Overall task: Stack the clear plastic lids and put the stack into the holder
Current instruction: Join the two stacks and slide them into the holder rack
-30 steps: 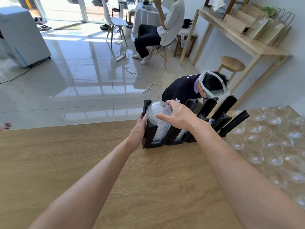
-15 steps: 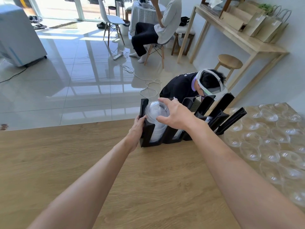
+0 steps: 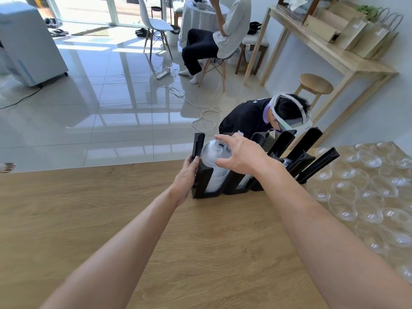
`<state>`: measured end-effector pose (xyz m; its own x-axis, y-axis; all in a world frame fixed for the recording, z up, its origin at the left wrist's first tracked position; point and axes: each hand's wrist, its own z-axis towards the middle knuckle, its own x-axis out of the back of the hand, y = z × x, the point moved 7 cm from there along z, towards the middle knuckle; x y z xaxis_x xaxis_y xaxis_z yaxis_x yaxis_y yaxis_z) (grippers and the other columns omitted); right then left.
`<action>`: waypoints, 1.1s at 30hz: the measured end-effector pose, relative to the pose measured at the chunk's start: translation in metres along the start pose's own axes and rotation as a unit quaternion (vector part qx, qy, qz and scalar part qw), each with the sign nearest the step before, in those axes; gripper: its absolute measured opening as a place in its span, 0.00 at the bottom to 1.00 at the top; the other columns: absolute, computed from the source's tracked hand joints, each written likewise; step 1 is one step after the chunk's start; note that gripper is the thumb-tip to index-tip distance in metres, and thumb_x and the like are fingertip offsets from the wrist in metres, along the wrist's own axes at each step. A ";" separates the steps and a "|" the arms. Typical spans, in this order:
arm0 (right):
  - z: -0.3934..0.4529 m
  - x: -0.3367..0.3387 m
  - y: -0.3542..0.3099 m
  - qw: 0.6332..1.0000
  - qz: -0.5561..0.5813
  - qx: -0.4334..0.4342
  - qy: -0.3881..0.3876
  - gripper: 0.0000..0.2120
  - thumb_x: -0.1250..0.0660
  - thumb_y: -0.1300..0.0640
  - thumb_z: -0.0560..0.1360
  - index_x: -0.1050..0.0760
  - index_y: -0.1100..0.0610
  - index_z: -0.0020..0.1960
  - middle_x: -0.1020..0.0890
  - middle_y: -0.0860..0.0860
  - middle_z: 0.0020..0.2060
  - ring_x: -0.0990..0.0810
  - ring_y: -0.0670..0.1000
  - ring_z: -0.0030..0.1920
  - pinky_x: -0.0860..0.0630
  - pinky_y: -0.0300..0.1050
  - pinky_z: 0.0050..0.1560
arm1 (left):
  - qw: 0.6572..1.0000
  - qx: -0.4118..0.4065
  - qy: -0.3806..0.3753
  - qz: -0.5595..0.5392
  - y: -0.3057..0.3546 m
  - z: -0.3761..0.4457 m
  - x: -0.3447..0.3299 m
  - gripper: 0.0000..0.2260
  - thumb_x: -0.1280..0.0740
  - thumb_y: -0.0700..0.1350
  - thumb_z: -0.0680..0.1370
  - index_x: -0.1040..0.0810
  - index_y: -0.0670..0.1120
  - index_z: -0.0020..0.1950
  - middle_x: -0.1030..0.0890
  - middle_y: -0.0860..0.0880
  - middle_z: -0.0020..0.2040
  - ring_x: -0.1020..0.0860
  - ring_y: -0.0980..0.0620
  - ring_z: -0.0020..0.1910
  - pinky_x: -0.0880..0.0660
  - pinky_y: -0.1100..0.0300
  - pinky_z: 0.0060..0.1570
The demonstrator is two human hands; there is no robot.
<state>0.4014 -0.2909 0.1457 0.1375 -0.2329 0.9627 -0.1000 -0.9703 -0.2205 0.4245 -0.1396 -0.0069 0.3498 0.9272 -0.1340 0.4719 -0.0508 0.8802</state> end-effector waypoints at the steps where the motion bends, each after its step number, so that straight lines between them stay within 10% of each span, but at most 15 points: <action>1: 0.000 0.001 0.000 1.000 -0.001 0.001 0.005 0.37 0.33 0.40 0.74 0.40 0.40 0.80 0.27 0.51 0.67 0.24 0.54 0.65 0.29 0.49 0.60 | 1.000 0.001 0.006 0.000 0.001 0.000 0.001 0.27 0.39 0.66 0.80 0.39 0.62 0.79 0.32 0.38 0.76 0.33 0.36 0.75 0.38 0.38 0.75; 6: 0.004 0.001 -0.001 0.999 -0.010 -0.004 0.031 0.37 0.31 0.37 0.75 0.39 0.47 0.78 0.22 0.54 0.67 0.24 0.58 0.66 0.29 0.51 0.61 | 1.000 0.011 0.004 -0.026 0.003 -0.004 0.003 0.28 0.35 0.61 0.81 0.39 0.59 0.80 0.24 0.43 0.72 0.22 0.45 0.66 0.24 0.55 0.49; 10: 0.007 -0.005 -0.005 0.999 -0.041 0.001 0.024 0.33 0.35 0.35 0.78 0.37 0.46 0.77 0.21 0.54 0.66 0.25 0.59 0.67 0.28 0.54 0.62 | 0.999 0.028 0.015 -0.036 0.000 -0.006 0.005 0.23 0.35 0.54 0.82 0.35 0.56 0.76 0.17 0.55 0.42 0.22 0.56 0.37 0.30 0.57 0.43; 22: 0.003 -0.009 0.002 0.997 -0.070 -0.005 0.011 0.32 0.31 0.34 0.74 0.32 0.44 0.74 0.18 0.52 0.61 0.26 0.56 0.65 0.31 0.50 0.62 | 0.998 0.024 0.047 -0.021 -0.002 -0.005 0.009 0.20 0.35 0.53 0.82 0.29 0.48 0.72 0.18 0.45 0.63 0.19 0.46 0.60 0.23 0.48 0.64; 33: -0.004 -0.022 -0.002 0.998 -0.063 0.023 -0.004 0.36 0.23 0.38 0.69 0.33 0.47 0.71 0.21 0.50 0.64 0.28 0.57 0.67 0.33 0.57 0.70 | 0.995 -0.036 0.093 -0.005 0.009 -0.008 0.023 0.06 0.29 0.53 0.79 0.17 0.52 0.53 0.14 0.51 0.51 0.16 0.55 0.50 0.26 0.64 0.41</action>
<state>0.3947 -0.2833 0.1259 0.1544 -0.1087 0.9820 -0.0354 -0.9939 -0.1045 0.4302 -0.1162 0.0015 0.1857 0.9807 -0.0619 0.4133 -0.0208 0.9103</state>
